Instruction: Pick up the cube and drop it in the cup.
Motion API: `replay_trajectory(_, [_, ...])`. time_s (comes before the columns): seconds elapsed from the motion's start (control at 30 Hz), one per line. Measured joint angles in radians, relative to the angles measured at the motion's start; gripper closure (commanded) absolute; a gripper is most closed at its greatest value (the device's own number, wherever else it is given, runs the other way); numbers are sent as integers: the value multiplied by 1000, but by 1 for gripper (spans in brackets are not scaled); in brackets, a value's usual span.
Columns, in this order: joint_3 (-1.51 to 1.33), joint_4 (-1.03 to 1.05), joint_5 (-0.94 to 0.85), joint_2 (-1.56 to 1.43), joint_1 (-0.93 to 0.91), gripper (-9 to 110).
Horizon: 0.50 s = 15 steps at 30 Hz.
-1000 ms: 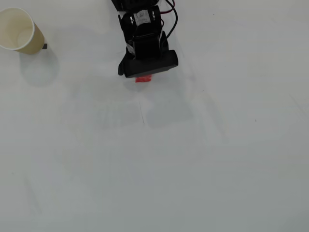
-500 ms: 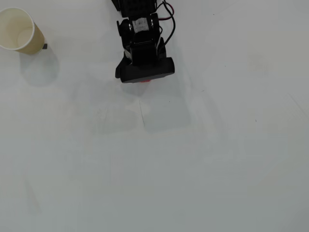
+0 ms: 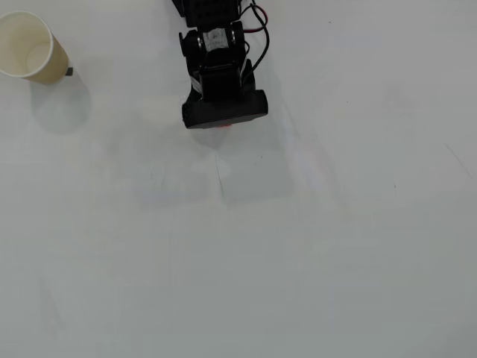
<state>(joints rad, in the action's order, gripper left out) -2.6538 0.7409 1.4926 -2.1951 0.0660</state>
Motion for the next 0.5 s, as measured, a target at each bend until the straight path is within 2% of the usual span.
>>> replay_trajectory(0.33, [0, 54, -8, 0, -6, 91])
replay_trajectory(0.5, [2, 92, -8, -2, -9, 92])
